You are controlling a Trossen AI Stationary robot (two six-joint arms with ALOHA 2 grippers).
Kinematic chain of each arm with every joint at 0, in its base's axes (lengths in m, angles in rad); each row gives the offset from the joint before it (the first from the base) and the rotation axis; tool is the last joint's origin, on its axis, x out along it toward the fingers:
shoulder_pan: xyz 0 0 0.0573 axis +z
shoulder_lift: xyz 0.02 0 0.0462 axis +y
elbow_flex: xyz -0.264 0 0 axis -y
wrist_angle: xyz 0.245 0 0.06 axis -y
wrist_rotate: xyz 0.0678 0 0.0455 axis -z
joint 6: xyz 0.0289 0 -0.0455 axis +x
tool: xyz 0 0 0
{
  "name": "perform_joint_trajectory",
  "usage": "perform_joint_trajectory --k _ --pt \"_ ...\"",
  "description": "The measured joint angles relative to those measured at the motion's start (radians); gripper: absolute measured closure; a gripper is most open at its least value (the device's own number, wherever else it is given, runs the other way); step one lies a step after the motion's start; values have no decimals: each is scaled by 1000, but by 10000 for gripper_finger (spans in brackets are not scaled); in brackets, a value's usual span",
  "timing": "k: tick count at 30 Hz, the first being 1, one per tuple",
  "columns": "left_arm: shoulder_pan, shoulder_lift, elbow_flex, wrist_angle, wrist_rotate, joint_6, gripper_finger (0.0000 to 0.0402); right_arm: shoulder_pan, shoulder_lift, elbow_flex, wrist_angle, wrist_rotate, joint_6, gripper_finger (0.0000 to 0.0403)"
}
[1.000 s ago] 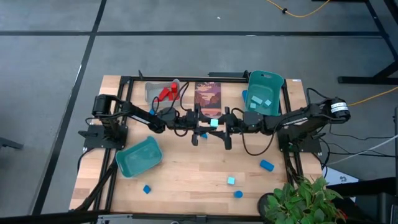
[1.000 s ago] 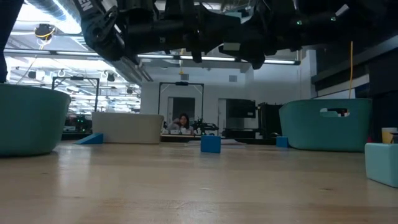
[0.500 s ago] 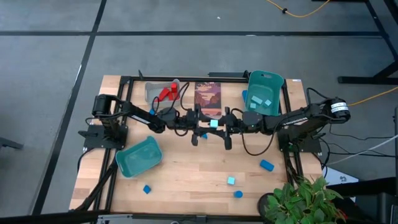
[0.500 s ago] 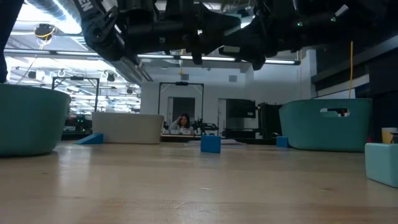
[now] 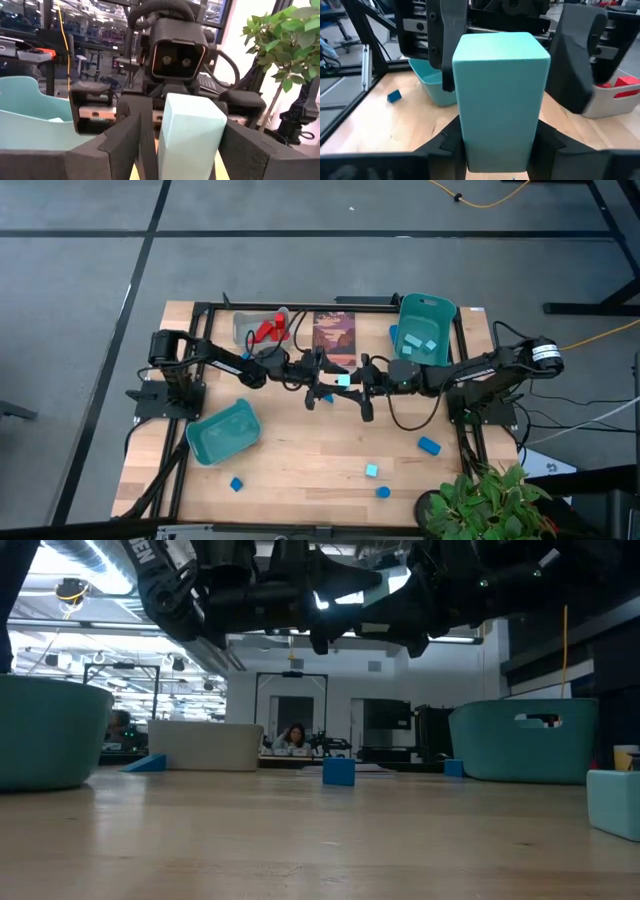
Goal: Sort & place blocks by color
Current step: Put the light blue block into the right green bin
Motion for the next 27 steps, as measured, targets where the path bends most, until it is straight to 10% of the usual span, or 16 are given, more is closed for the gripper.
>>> perform_joint_trajectory --k 16,27 --pt "87 -540 -512 -9 -121 0 165 0 -448 -223 -236 215 -23 265" --pt "44 -655 -568 -11 -141 54 166 0 -655 -336 -113 324 -40 265"
